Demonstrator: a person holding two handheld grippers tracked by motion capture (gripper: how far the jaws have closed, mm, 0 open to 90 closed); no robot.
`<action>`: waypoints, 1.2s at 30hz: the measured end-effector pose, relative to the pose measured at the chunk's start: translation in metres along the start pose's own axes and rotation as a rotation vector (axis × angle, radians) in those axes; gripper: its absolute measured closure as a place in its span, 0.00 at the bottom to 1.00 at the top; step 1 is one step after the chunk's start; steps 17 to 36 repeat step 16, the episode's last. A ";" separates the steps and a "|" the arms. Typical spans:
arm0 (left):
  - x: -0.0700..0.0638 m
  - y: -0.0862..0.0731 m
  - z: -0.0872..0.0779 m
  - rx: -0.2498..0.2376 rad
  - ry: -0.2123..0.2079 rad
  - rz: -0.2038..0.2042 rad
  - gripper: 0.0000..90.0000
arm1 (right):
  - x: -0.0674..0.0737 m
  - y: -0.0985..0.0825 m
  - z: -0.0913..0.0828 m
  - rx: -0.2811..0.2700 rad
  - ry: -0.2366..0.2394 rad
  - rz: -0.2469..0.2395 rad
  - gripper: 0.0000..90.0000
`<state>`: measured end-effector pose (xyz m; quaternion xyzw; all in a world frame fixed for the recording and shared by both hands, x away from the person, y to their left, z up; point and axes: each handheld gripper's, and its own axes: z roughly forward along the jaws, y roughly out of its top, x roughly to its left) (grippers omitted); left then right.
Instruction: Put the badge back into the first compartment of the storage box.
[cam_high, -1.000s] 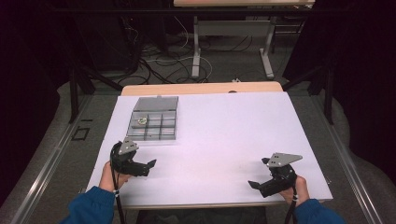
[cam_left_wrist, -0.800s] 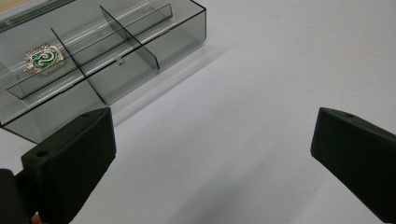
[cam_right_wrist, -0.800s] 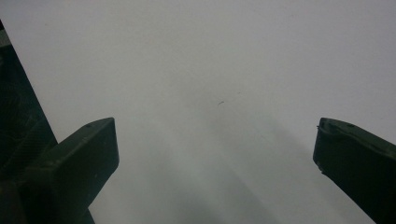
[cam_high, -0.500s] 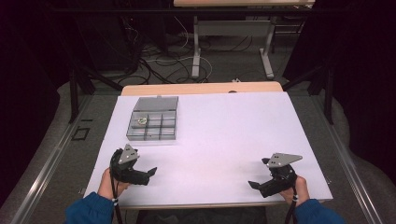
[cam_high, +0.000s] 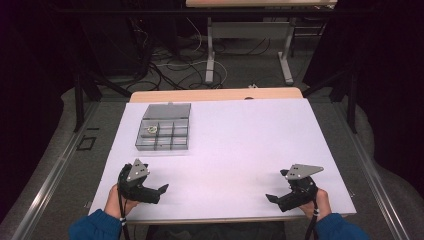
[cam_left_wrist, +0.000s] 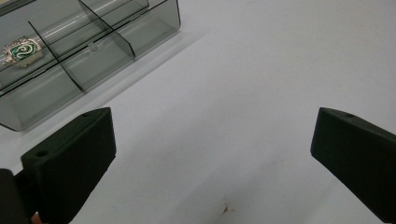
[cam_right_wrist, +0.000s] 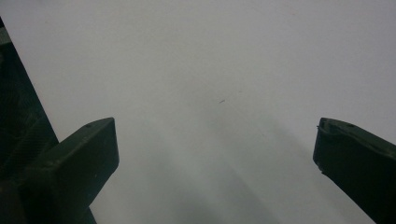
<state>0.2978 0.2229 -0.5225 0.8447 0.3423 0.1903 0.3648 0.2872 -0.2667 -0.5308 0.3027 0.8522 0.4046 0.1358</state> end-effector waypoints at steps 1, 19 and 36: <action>0.000 0.000 0.000 0.000 0.002 0.007 0.00 | 0.000 0.000 0.000 0.000 -0.001 0.001 0.00; 0.001 -0.002 0.001 0.010 -0.017 -0.002 0.00 | 0.000 0.000 0.001 -0.008 0.005 0.003 0.00; 0.001 -0.002 0.001 0.010 -0.017 -0.002 0.00 | 0.000 0.000 0.001 -0.008 0.005 0.003 0.00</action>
